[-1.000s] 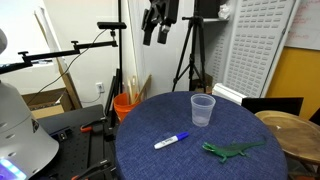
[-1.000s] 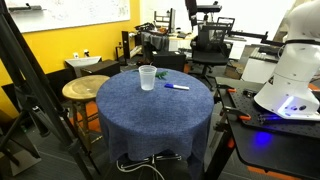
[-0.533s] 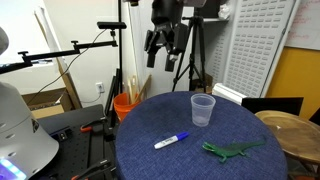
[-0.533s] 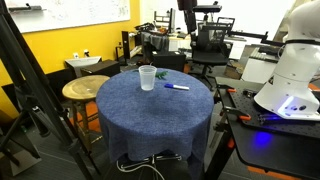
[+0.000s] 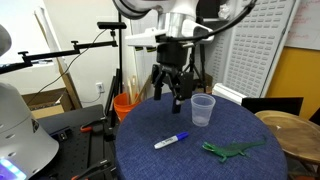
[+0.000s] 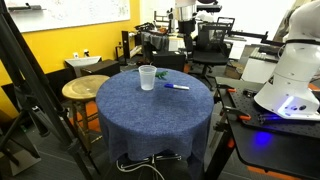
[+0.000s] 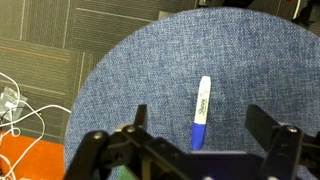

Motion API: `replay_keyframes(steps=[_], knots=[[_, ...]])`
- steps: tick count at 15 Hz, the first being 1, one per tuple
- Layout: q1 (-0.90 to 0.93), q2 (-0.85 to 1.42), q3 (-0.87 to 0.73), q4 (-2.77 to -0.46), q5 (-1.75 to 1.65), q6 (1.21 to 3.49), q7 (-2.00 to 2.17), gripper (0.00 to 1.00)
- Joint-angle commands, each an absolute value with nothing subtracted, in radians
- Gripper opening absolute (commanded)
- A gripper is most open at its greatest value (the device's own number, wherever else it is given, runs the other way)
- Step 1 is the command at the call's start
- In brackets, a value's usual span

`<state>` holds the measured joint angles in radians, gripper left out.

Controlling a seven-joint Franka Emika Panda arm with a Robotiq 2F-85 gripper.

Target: Put the marker in the cup

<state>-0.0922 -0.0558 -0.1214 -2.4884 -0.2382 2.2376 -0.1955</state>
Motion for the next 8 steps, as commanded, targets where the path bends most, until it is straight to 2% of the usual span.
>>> replay_keyframes(steps=[1, 8], knots=[[-0.11, 0.026, -0.127, -2.495, -0.266, 2.347, -0.187, 1.0], [-0.093, 0.222, -0.134, -2.468, -0.368, 2.467, -0.048, 1.0]])
